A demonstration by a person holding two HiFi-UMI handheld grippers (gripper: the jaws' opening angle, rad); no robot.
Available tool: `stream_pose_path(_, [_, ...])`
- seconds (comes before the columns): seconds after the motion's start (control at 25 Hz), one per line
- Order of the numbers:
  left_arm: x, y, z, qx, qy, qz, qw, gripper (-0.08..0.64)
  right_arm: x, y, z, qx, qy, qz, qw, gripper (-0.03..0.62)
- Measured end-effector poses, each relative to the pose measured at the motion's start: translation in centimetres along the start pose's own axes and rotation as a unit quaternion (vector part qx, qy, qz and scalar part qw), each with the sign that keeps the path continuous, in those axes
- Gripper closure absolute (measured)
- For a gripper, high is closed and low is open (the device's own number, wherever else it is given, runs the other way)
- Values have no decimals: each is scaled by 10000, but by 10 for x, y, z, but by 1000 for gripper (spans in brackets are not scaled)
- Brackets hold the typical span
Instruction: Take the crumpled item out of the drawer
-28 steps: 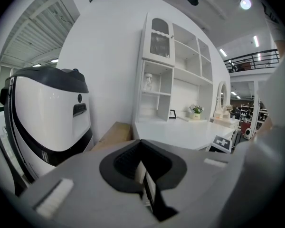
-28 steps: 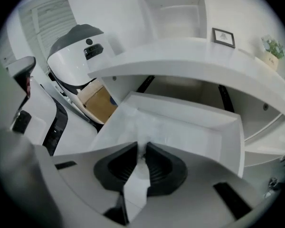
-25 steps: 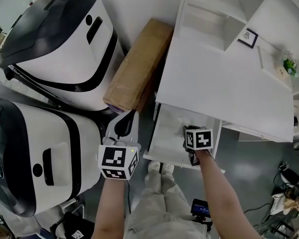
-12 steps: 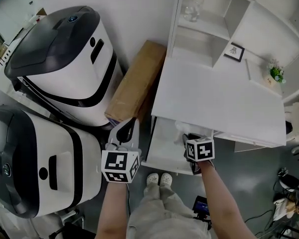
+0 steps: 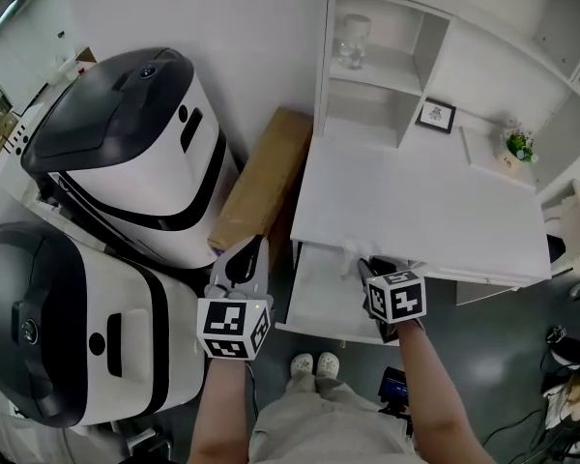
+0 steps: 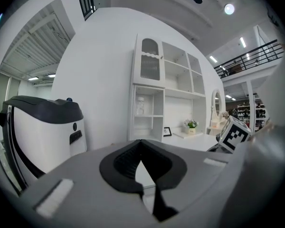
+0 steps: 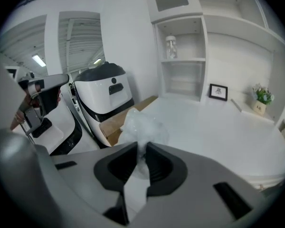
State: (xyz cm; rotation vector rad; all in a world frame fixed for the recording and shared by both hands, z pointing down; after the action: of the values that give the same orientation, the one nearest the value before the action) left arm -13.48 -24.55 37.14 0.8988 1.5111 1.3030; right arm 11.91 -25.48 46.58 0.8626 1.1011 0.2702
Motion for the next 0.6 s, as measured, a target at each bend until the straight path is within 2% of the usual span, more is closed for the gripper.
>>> stream_pose_path(0.32, [6, -32, 13, -193, 134, 356, 9991, 551, 46, -29, -7, 187, 78, 589, 9981, 535])
stream_pose_path(0.6, [11, -56, 18, -249, 132, 675, 9973, 551, 87, -59, -12, 530, 125, 1155, 9918, 535])
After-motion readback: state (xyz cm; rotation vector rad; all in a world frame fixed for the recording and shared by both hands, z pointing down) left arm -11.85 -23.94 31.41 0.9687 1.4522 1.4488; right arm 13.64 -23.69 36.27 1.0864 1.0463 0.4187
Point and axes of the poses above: the fingertips, and each gripper's own axes: x backward along the fingers, z to its right, y out of its underside, the point moved 7 cm from there along x, backward along the fingers, and after that the axes turned 7 degrees about -y, right-handed, at the moved point
